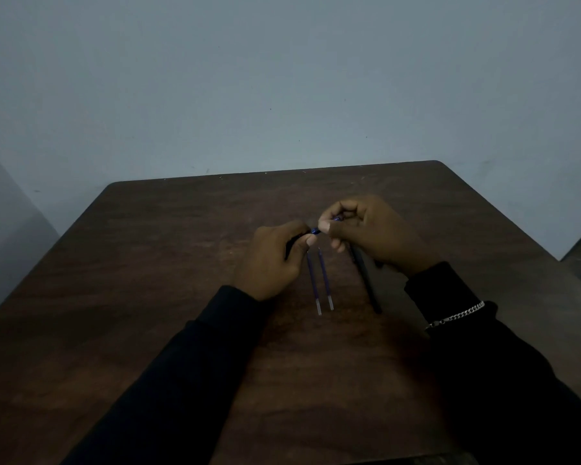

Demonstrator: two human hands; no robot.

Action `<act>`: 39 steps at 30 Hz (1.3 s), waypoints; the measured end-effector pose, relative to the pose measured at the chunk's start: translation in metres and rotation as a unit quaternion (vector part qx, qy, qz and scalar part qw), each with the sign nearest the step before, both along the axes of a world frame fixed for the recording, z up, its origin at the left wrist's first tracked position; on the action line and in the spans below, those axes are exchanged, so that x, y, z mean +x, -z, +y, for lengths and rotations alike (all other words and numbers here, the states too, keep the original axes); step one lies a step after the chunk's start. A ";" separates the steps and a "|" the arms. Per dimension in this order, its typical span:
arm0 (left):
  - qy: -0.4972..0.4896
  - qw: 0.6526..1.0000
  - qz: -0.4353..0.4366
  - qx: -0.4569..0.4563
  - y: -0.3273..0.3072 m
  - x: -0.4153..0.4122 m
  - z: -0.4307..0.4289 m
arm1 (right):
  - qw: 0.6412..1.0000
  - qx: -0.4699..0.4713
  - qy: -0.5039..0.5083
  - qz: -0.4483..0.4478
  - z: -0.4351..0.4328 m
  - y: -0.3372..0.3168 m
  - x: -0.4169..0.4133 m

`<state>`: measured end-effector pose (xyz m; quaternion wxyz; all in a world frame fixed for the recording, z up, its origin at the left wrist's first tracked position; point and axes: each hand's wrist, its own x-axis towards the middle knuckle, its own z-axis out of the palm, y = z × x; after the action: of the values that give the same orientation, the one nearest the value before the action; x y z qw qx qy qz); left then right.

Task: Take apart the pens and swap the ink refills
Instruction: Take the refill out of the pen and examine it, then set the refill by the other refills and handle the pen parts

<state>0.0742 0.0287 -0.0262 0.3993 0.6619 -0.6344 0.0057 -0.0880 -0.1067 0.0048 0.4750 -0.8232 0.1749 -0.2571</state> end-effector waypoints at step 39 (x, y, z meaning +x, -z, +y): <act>0.001 0.997 0.075 -0.036 0.011 0.003 -0.003 | 0.981 0.129 0.126 -0.072 -0.044 -0.019 -0.040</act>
<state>0.0776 0.0254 -0.0371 0.4694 0.6451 -0.6025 -0.0220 -0.1285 -0.1503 0.0238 0.5526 -0.7058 0.2741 -0.3483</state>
